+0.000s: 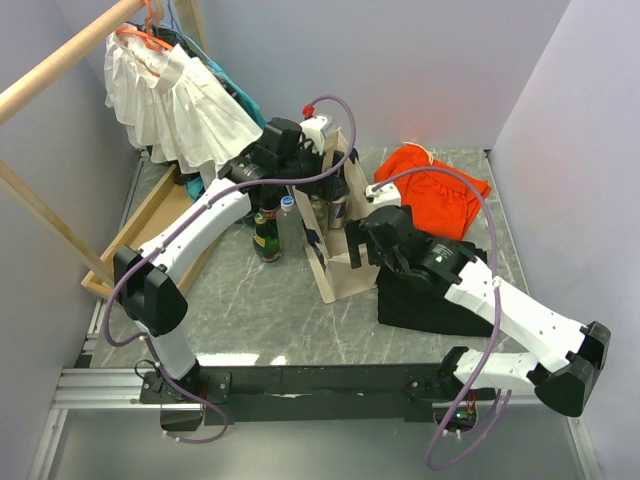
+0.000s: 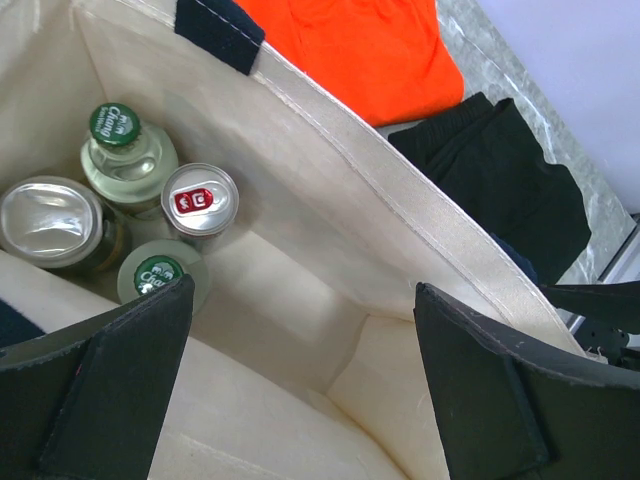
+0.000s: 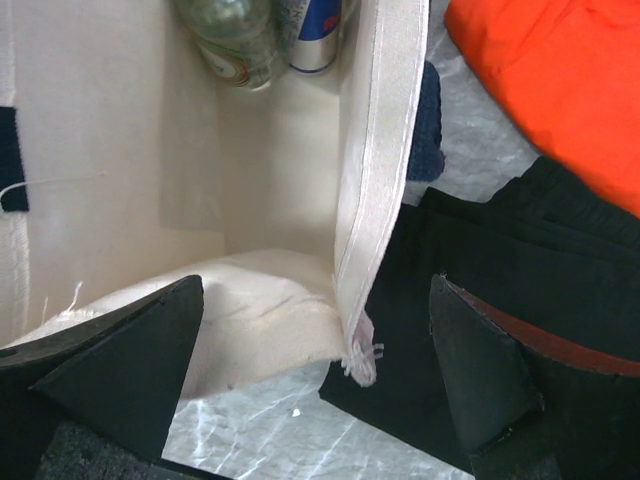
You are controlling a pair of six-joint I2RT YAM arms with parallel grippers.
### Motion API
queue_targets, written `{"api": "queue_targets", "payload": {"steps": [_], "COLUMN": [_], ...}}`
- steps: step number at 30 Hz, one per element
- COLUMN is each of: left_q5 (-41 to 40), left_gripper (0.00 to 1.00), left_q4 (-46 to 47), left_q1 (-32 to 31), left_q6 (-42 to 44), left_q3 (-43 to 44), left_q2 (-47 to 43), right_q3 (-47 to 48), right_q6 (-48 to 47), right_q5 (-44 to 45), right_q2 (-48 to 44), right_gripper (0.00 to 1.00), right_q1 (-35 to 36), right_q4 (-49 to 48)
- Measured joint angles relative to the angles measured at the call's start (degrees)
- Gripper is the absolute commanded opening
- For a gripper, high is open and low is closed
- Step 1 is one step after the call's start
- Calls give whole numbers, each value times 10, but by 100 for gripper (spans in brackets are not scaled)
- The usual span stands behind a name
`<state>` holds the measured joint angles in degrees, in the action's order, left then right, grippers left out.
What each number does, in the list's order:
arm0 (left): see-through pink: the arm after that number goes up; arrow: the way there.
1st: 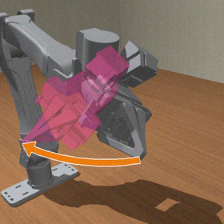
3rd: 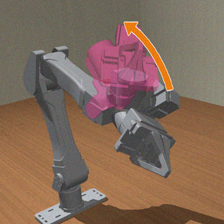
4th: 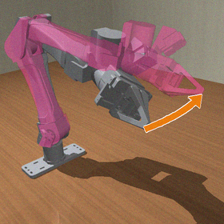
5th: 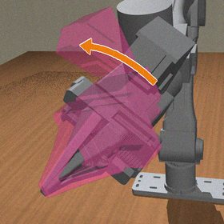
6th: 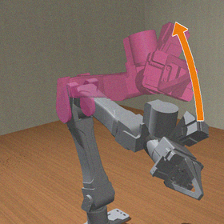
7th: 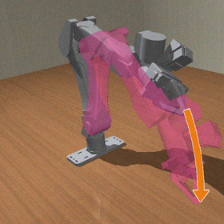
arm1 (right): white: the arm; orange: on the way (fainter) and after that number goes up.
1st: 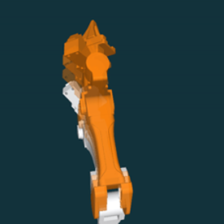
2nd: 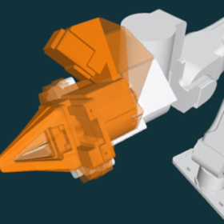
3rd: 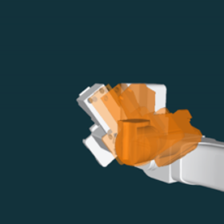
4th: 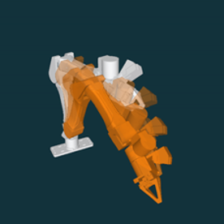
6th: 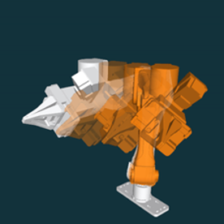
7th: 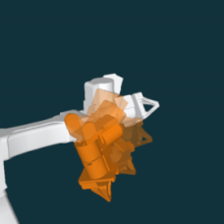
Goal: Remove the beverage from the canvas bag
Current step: Take out the drink from the canvas bag.
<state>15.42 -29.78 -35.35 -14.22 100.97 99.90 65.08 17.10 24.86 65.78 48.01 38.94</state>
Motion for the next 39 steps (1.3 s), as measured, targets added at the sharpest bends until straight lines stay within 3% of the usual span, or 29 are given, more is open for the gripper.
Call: {"api": "queue_targets", "payload": {"steps": [17, 39], "left_q5": [-64, -144], "left_gripper": [96, 96], "left_q4": [-29, -41], "left_q1": [-43, -44], "left_q6": [27, 58], "left_q3": [61, 99], "left_q2": [113, 174], "right_q3": [-36, -45], "right_q6": [29, 32], "right_q5": [-35, -40], "right_q2": [-27, -30], "right_gripper": [100, 100], "right_q1": [0, 0], "right_q4": [3, -2]}}
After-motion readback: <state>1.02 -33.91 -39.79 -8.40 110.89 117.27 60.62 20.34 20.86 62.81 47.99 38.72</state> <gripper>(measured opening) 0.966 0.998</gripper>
